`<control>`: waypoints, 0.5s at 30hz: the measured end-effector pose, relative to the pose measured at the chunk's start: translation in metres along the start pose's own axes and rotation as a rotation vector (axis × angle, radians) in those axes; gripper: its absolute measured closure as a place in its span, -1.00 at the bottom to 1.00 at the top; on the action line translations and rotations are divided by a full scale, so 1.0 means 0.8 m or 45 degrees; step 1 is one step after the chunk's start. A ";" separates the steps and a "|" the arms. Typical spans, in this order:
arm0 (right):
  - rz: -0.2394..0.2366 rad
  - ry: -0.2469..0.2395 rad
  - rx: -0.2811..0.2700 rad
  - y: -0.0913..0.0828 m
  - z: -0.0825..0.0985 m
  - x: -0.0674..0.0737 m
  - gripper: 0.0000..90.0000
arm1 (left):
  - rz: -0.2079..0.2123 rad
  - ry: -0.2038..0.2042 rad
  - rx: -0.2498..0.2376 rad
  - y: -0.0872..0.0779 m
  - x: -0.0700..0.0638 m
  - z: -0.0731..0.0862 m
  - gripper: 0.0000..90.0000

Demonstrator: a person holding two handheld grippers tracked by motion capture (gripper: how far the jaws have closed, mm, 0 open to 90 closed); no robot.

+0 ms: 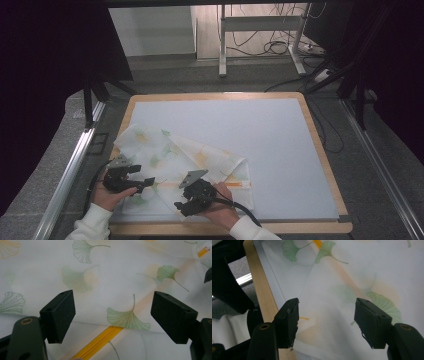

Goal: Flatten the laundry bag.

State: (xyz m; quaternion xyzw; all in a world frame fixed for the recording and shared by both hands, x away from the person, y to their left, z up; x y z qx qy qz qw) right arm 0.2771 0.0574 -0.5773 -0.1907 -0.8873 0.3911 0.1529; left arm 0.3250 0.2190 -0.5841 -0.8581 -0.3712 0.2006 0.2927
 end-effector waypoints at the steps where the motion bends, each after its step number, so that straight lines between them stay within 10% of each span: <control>1: 0.000 0.000 0.000 0.000 0.000 0.000 -0.22 | 0.000 0.000 0.000 0.000 0.000 0.000 -0.57; 15: -0.009 -0.082 0.135 0.021 0.033 0.018 -0.27 | -0.011 0.000 -0.003 -0.001 0.001 0.000 -0.57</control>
Point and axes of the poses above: each handheld gripper's, and its own axes: y roughly forward along the jaws, z roughly out of its underside, x roughly to its left, the point moved 10 cm from there along y, roughly forward along the jaws, and after that the axes turned 5 degrees about y, right-handed, at the moved point
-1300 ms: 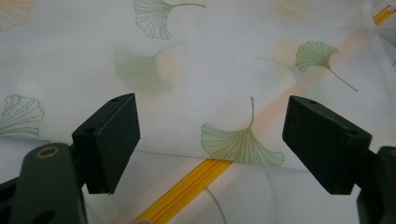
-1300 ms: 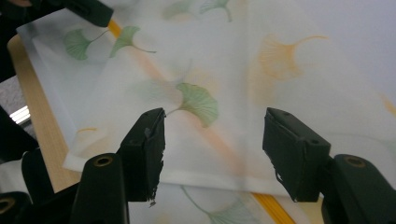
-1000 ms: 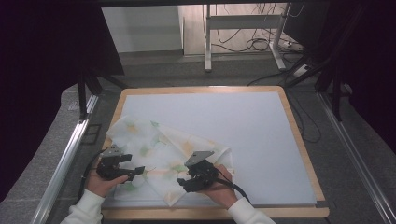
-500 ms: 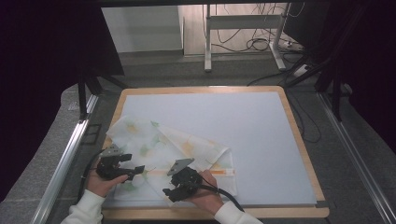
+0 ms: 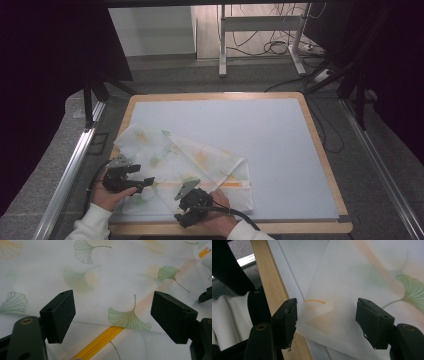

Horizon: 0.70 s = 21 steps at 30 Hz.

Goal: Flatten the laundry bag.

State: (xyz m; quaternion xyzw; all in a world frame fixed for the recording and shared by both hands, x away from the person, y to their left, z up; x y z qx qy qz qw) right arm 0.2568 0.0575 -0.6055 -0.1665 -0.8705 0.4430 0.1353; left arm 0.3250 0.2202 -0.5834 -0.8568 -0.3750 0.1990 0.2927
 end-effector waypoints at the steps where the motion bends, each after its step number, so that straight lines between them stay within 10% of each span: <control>1: 0.008 -0.023 0.010 0.002 0.002 0.002 -0.28 | 0.000 0.002 0.004 0.000 0.001 0.000 -0.57; 10: 0.070 -0.056 -0.003 -0.002 0.004 -0.006 0.32 | 0.000 0.001 0.004 0.001 -0.001 0.001 -0.57; 21: 0.008 0.052 -0.038 -0.008 0.003 -0.019 0.85 | 0.000 0.011 0.004 0.001 -0.001 0.000 -0.57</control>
Point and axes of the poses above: each handheld gripper's, and its own axes: y roughly forward along the jaws, z roughly out of its underside, x roughly to its left, the point moved 10 cm from there along y, roughly forward along the jaws, and after that the axes turned 5 degrees about y, right-handed, at the moved point
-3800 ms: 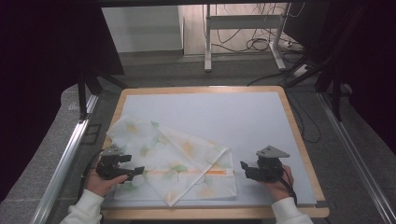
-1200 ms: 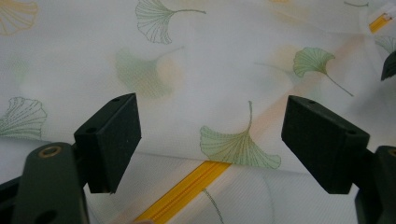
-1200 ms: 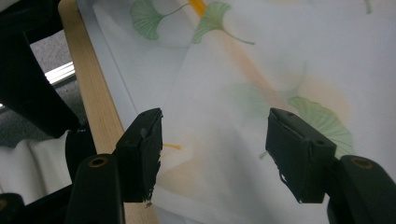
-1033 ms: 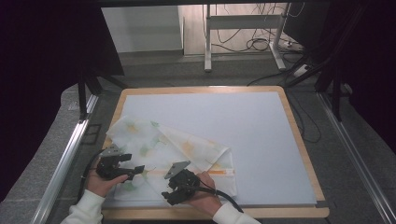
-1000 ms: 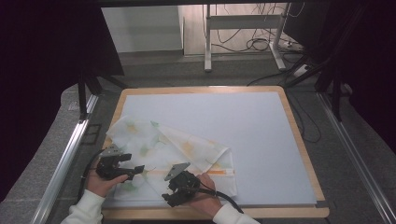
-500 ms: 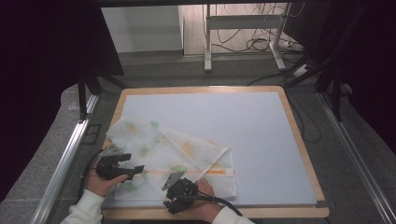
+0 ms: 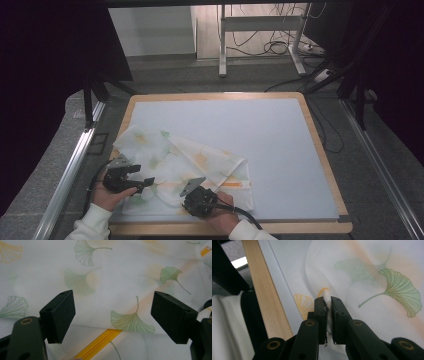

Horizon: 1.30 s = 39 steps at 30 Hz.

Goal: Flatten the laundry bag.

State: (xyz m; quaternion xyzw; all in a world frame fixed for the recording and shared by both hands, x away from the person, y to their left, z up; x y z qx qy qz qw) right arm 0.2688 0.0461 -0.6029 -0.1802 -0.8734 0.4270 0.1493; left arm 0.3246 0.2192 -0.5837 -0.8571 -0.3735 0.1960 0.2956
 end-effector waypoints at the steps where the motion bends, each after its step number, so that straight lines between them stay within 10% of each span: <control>1: 0.000 0.000 0.000 0.000 0.000 0.000 0.85 | 0.000 0.000 0.000 0.000 0.000 0.000 -0.57; 39: 0.071 0.222 -0.202 -0.052 -0.020 -0.071 0.90 | -0.008 0.035 -0.011 0.002 -0.002 -0.001 -0.58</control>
Point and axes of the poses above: each handheld gripper's, and its own axes: y roughly forward along the jaws, z roughly out of its underside, x roughly to its left, the point moved 10 cm from there along y, roughly forward along the jaws, and after that the axes turned 5 degrees about y, right-handed, at the moved point
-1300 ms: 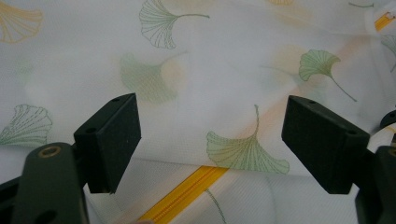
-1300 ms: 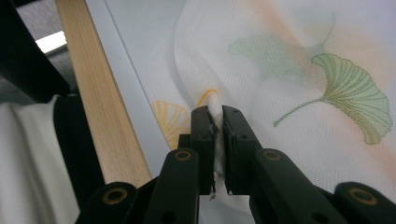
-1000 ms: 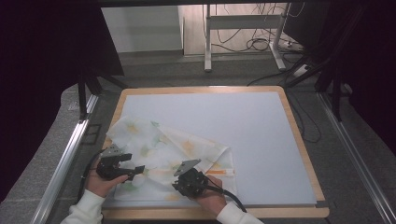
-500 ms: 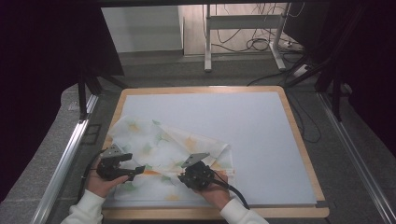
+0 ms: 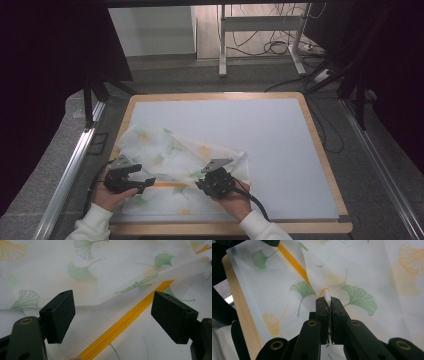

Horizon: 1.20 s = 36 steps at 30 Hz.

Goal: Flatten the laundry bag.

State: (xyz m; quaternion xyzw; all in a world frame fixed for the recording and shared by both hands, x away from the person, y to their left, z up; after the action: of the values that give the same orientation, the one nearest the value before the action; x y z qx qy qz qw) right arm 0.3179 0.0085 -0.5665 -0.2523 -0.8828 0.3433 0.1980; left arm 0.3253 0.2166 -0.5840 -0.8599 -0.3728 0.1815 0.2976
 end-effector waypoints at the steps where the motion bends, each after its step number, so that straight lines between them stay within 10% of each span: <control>1: 0.001 0.006 -0.004 -0.001 0.000 -0.002 0.90 | -0.001 0.000 0.000 0.000 0.000 0.000 -0.58; 36: 0.075 0.071 -0.127 -0.038 -0.021 -0.044 0.90 | -0.002 0.013 0.019 0.004 -0.001 0.002 -0.58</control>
State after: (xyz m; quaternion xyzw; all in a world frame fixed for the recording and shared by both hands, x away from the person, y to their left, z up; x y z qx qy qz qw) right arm 0.3455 -0.0230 -0.5395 -0.2972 -0.8852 0.2974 0.1993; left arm 0.3253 0.2148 -0.5869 -0.8583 -0.3708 0.1797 0.3059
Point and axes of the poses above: each handheld gripper's, and its own axes: y roughly forward along the jaws, z roughly out of its underside, x roughly to its left, the point moved 10 cm from there along y, roughly forward along the jaws, and after that the axes turned 5 degrees about y, right-handed, at the moved point
